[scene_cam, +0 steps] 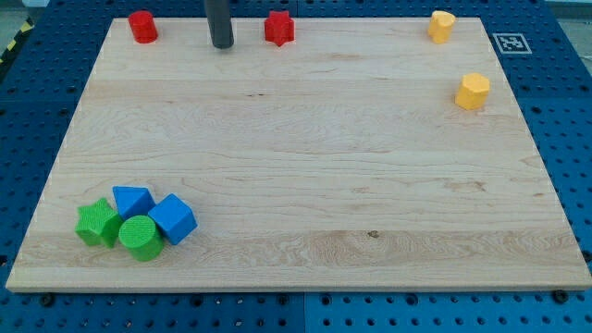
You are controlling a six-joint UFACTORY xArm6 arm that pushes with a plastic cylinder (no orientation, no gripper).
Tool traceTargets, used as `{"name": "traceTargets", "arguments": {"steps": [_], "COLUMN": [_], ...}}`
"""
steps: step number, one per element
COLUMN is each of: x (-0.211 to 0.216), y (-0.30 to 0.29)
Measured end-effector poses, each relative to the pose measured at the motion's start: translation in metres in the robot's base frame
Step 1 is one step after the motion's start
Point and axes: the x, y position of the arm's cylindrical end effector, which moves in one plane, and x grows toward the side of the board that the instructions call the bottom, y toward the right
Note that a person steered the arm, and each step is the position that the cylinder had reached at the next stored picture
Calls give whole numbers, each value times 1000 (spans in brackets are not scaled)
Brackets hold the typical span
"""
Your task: Move the red star towards center right
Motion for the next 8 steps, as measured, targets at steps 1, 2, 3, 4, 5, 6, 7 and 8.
{"name": "traceTargets", "arguments": {"steps": [1, 2, 3, 4, 5, 6, 7, 8], "x": [-22, -44, -43, -43, -42, -34, -15, 2], "y": [-2, 1, 5, 37, 78, 83, 83, 98]}}
